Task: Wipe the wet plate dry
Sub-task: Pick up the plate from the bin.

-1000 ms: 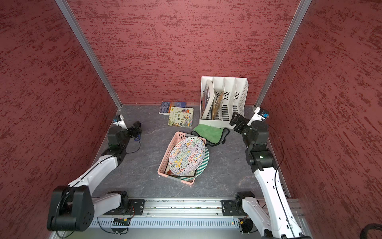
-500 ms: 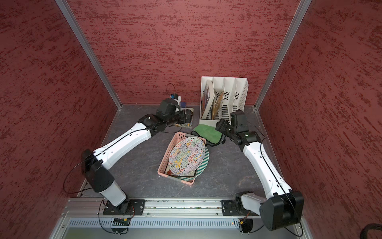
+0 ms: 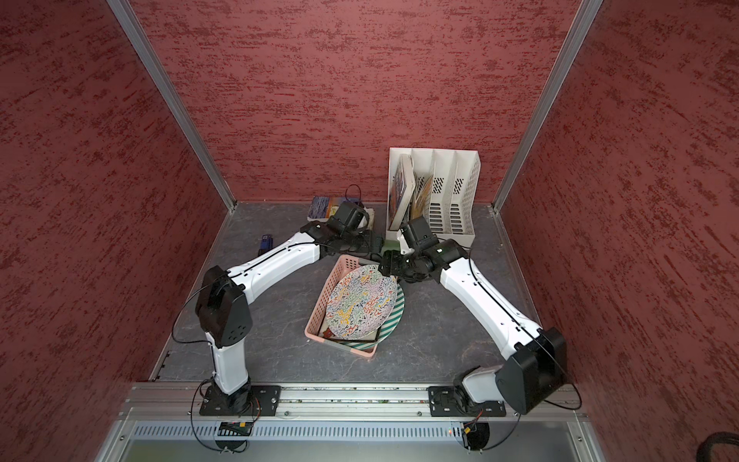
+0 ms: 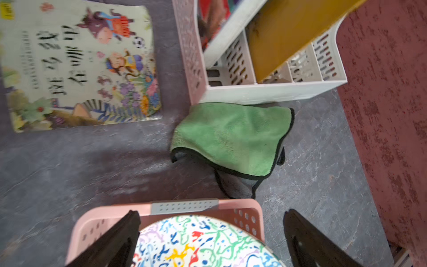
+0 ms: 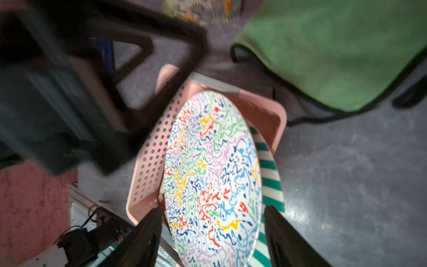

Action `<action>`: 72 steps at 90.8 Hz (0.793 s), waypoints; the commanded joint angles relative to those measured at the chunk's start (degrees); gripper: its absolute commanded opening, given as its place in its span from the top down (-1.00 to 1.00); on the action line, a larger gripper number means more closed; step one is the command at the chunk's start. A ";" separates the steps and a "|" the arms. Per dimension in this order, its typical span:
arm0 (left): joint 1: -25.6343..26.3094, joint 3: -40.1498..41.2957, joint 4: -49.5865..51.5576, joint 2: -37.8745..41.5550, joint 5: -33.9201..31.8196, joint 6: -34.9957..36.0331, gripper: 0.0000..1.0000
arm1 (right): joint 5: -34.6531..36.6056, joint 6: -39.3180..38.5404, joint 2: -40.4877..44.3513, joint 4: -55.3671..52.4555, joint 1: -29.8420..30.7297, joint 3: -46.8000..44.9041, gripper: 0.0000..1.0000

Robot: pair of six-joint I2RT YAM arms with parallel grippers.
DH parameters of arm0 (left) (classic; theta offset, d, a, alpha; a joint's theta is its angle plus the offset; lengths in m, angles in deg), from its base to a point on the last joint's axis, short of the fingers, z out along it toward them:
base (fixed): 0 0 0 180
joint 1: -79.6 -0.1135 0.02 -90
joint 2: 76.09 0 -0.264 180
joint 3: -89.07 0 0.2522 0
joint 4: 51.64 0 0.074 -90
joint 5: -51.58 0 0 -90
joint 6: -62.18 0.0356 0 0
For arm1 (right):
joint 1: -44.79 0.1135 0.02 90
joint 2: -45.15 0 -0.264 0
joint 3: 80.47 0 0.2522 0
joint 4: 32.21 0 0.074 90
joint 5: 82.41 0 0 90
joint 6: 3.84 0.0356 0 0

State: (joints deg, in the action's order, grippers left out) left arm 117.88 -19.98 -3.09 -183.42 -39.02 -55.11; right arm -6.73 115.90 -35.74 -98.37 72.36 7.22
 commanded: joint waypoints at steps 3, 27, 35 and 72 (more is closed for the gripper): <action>-3.13 7.36 -2.59 6.55 -1.95 -3.69 -0.99 | -2.39 -1.64 -0.85 -5.21 0.83 -1.32 -0.69; -9.48 24.62 -5.78 15.26 0.96 -7.36 -0.99 | -12.85 -2.80 -4.75 0.69 3.06 -1.97 -0.08; -11.26 29.63 -9.08 15.65 6.03 -7.12 -0.98 | -13.82 -2.62 -5.31 2.09 3.38 -1.86 -0.03; -10.37 37.13 -18.23 19.08 10.18 -10.19 -0.74 | -15.67 -3.73 -9.30 8.84 3.57 -1.97 0.45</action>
State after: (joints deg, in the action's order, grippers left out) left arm 107.52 17.68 -17.43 -168.03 -27.83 -64.36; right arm -21.14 113.23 -42.71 -92.91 75.07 4.60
